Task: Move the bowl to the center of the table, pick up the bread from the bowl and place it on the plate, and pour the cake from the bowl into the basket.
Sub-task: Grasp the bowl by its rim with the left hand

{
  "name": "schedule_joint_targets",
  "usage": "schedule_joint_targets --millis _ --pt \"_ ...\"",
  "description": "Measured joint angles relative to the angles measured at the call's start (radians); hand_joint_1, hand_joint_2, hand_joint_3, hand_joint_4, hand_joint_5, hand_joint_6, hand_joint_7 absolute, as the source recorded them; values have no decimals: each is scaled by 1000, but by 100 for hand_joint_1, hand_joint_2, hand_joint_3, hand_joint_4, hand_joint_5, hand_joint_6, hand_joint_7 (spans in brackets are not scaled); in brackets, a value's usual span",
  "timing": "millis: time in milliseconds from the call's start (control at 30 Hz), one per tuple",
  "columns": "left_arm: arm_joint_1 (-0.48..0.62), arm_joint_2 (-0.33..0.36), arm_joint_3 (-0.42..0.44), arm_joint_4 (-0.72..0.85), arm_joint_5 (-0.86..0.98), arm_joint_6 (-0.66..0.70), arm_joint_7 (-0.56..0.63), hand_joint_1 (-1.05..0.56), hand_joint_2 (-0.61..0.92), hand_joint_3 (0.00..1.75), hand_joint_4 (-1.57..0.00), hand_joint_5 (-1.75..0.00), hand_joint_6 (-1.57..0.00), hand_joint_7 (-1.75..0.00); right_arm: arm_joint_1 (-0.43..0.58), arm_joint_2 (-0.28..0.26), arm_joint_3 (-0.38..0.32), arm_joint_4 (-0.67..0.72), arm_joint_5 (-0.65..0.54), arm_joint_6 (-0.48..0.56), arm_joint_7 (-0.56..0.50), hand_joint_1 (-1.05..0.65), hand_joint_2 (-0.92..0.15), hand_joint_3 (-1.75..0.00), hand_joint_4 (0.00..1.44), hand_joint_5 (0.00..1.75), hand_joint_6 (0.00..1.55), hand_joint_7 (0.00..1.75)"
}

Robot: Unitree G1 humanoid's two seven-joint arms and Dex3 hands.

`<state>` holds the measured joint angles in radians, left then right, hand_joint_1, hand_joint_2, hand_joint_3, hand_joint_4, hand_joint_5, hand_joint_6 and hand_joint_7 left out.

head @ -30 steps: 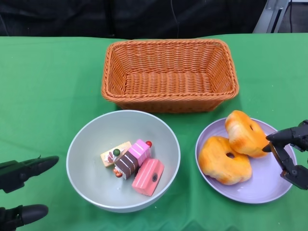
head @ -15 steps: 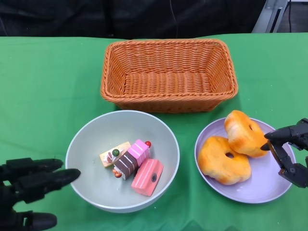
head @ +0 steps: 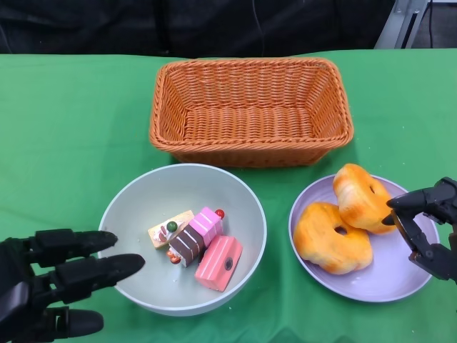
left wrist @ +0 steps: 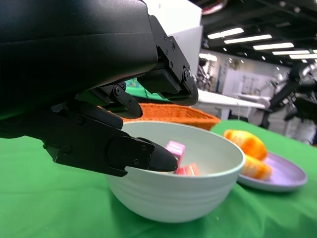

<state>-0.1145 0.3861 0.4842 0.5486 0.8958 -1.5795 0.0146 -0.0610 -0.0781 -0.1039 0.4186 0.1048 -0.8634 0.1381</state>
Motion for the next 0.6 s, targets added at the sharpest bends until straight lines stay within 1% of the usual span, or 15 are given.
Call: schedule_joint_targets --millis 100,200,367,600 --pt "-3 15 -40 -14 32 26 46 -41 92 11 -71 -2 -64 -2 7 6 0 -10 -5 0 -2 -10 -73 -53 81 112 85 81" --pt "-8 45 -97 -34 79 70 87 -43 92 12 -72 -2 -64 -2 18 18 1 -22 -7 1 -5 -11 -73 -53 81 113 85 81" --pt "-15 109 -201 -64 130 151 182 -44 92 13 -73 -2 -65 -2 34 31 3 -61 -14 15 -16 -10 -73 -52 80 113 85 82" --pt "-38 201 -371 -88 193 288 309 -45 92 8 -74 -2 -66 -1 45 35 4 -91 -14 22 -16 -9 -72 -53 80 114 84 84"
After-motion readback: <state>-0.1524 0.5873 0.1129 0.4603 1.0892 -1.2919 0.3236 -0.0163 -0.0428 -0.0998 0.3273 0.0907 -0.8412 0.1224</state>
